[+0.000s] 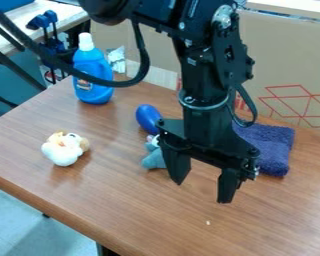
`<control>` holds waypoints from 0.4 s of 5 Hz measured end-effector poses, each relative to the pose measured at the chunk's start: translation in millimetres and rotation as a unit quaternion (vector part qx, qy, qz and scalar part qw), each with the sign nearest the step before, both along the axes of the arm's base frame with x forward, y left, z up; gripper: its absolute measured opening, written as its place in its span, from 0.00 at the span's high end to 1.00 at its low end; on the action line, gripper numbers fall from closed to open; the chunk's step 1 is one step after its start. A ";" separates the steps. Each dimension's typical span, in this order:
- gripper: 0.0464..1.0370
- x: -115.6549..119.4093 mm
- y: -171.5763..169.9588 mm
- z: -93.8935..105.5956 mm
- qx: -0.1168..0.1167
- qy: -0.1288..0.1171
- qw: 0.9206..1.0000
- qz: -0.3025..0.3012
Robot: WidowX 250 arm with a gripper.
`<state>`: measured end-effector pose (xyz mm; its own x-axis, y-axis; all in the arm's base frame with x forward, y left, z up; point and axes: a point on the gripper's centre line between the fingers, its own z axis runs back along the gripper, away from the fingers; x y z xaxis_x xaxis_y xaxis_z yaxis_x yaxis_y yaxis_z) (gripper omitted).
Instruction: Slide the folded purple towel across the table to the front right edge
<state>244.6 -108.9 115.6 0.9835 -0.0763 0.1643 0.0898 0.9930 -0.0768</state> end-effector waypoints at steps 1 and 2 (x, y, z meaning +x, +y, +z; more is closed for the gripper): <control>0.04 -1.2 0.5 -7.1 0.004 0.010 1.000 0.000; 0.04 27.1 -2.9 -11.2 0.001 -0.026 1.000 0.004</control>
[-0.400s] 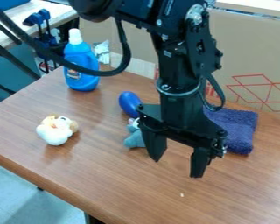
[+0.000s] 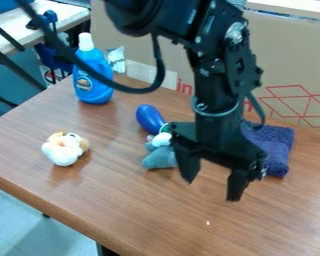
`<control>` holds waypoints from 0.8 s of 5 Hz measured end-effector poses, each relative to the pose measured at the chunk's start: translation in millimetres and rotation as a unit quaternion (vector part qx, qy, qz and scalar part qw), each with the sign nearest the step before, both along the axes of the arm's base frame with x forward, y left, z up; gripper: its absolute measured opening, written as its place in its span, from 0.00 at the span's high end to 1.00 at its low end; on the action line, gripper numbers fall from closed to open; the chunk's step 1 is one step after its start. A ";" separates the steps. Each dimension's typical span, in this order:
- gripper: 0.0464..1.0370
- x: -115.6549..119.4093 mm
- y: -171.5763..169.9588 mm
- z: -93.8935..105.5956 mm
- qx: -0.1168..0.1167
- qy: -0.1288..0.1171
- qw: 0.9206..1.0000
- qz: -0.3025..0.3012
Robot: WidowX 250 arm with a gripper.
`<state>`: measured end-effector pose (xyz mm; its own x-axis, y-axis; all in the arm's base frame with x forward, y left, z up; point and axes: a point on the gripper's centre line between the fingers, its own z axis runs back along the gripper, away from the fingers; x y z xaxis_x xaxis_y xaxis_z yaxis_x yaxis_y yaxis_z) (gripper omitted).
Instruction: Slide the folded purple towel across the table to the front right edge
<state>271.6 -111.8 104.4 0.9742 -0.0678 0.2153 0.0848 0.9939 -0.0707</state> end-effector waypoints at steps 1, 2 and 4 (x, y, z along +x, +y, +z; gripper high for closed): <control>0.04 35.2 -2.3 3.7 0.009 -0.012 1.000 -0.014; 0.04 71.1 -5.9 2.6 0.009 -0.021 1.000 -0.016; 0.04 138.1 -15.7 -8.3 -0.008 -0.037 0.999 -0.031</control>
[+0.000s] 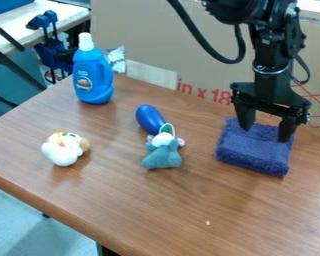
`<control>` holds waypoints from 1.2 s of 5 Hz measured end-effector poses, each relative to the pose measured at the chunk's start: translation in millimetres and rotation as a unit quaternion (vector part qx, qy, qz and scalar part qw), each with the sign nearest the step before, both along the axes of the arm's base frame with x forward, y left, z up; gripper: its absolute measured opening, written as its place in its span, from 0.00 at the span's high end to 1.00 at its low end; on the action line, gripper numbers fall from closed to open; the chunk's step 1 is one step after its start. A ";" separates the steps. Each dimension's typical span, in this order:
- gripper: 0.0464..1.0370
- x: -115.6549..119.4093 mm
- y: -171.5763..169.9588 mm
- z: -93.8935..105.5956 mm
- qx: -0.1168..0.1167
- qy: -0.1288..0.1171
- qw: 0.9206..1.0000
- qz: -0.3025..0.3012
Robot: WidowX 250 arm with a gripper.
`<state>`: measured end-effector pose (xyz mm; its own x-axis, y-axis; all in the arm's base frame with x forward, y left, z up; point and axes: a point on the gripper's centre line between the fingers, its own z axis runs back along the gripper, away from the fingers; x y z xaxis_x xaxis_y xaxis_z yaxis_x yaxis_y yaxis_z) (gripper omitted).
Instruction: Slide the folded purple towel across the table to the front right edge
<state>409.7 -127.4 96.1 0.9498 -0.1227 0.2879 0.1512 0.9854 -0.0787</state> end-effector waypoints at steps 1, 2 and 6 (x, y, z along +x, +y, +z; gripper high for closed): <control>0.04 15.0 0.8 -10.7 -0.005 0.001 1.000 0.007; 0.04 21.2 0.1 -22.4 -0.011 -0.004 1.000 0.016; 0.04 -32.5 -5.3 -81.4 -0.001 0.058 0.997 0.051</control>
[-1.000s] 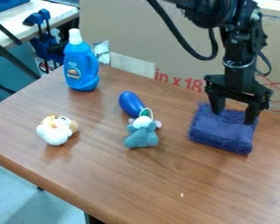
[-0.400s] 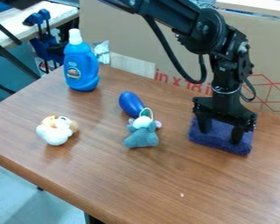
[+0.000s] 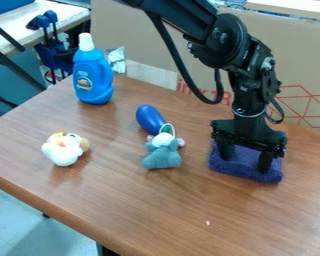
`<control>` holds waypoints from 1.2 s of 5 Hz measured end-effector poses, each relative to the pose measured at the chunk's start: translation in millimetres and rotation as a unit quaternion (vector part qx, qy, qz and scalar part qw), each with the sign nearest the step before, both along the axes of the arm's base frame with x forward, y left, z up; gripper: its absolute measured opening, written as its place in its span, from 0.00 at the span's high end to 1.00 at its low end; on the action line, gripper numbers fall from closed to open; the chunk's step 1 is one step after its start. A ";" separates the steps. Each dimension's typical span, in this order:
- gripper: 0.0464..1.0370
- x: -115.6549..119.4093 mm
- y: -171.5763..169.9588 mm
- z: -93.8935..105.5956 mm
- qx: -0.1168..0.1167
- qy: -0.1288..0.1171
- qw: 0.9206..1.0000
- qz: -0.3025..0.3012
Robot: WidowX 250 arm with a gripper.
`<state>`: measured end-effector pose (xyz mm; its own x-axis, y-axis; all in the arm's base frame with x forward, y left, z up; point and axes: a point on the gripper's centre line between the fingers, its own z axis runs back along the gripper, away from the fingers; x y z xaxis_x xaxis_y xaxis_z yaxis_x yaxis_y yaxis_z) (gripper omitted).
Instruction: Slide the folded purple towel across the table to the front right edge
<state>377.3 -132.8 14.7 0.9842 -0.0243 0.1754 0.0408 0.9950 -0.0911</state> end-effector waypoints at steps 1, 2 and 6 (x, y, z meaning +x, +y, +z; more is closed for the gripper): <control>0.04 -27.7 -9.0 -3.1 -0.043 0.039 0.998 0.034; 0.04 -76.9 -25.7 -0.1 -0.031 0.083 0.993 0.072; 0.04 -155.6 -17.6 16.3 0.065 0.123 0.984 0.109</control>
